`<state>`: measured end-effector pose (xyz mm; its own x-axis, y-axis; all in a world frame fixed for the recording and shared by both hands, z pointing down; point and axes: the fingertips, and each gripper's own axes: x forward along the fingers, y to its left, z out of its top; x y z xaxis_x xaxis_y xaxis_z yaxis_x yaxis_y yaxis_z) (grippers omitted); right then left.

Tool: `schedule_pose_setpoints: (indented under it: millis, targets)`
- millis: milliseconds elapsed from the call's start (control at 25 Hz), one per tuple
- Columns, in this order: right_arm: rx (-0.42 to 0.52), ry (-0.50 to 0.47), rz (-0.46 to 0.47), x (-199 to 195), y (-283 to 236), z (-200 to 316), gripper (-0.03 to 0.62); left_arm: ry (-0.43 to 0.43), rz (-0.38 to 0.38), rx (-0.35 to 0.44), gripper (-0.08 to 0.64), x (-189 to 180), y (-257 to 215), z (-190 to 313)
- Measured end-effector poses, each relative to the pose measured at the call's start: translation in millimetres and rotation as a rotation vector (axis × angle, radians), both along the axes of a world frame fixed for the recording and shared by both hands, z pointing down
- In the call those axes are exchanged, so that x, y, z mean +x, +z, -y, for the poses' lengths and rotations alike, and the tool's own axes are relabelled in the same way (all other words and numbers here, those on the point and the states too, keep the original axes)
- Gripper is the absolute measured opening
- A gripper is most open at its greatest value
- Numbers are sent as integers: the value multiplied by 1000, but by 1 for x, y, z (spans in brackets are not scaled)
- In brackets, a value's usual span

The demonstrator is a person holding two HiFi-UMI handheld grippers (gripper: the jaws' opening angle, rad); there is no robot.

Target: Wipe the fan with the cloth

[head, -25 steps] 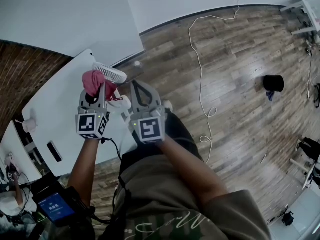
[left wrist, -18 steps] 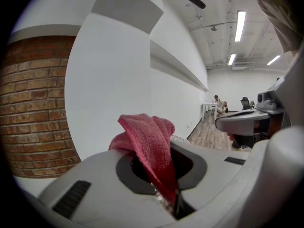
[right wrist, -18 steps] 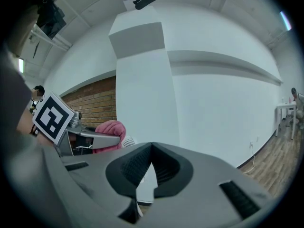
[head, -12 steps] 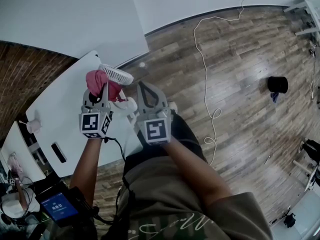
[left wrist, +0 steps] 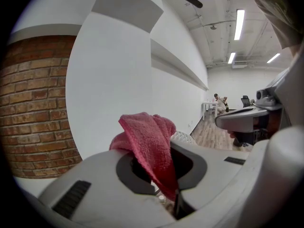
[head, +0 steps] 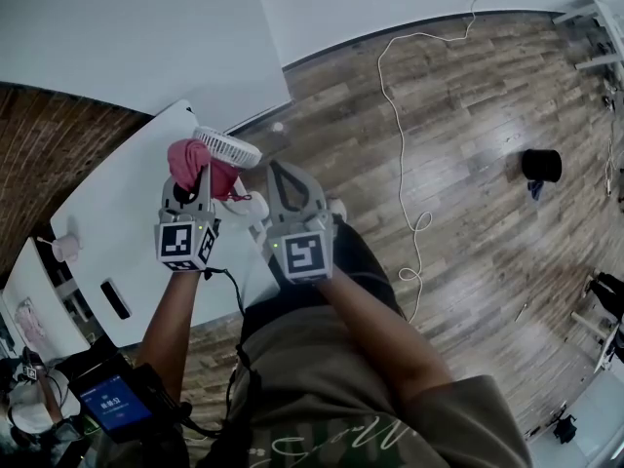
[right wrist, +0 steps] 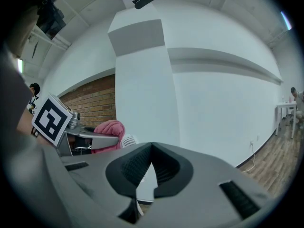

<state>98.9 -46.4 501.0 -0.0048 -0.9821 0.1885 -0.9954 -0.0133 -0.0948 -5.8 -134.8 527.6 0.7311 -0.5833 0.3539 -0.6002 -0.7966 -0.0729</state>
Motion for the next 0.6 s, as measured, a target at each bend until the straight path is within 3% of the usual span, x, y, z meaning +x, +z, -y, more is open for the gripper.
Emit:
schedule_pose_setpoints:
  millis: [440, 600]
  targets:
    - [-12, 7, -5, 0, 1, -5, 0, -11, 21, -7, 51, -6, 14, 3]
    - [-28, 14, -2, -2, 15, 2, 0, -27, 38, -45, 51, -14, 37, 14]
